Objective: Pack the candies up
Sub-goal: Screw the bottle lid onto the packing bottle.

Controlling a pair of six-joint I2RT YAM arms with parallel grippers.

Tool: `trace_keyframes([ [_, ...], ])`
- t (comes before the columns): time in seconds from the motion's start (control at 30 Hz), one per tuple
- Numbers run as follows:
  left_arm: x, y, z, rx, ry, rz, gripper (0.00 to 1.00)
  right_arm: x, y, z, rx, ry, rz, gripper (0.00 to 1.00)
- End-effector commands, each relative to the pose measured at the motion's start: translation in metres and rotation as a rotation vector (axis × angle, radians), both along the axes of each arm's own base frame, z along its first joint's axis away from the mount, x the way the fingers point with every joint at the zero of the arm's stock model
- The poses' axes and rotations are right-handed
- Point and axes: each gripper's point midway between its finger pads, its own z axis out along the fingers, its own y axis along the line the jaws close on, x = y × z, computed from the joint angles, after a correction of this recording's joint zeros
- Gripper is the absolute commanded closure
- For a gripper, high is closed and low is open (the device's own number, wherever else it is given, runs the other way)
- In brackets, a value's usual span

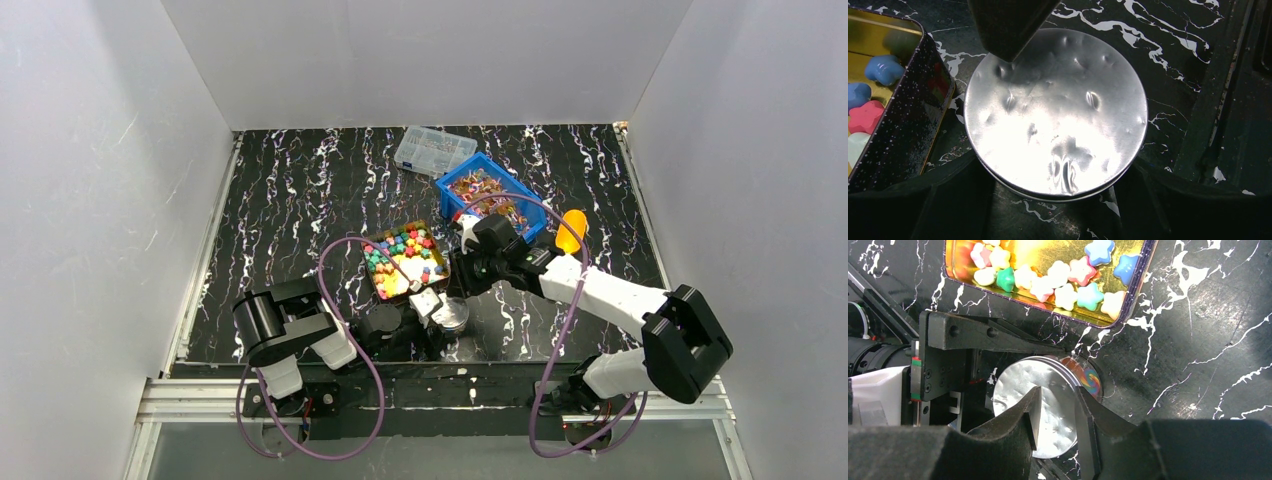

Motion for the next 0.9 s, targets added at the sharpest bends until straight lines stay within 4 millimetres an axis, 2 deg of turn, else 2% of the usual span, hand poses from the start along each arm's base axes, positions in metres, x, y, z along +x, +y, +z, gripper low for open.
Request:
trace_keyframes([
  [0.0, -0.012, 0.032, -0.048, 0.174, 0.110, 0.030, 0.62, 0.001, 0.003, -0.005, 0.013, -0.004, 0.025, 0.61],
  [0.33, -0.012, 0.031, -0.048, 0.175, 0.111, 0.030, 0.62, -0.008, -0.003, -0.016, -0.008, 0.030, 0.041, 0.63],
  [0.6, -0.009, 0.031, -0.047, 0.174, 0.107, 0.042, 0.62, -0.026, -0.009, -0.022, -0.004, 0.085, 0.070, 0.75],
  [0.87, -0.005, 0.035, -0.047, 0.183, 0.107, 0.079, 0.61, -0.048, -0.022, -0.029, 0.009, 0.139, 0.049, 0.75],
])
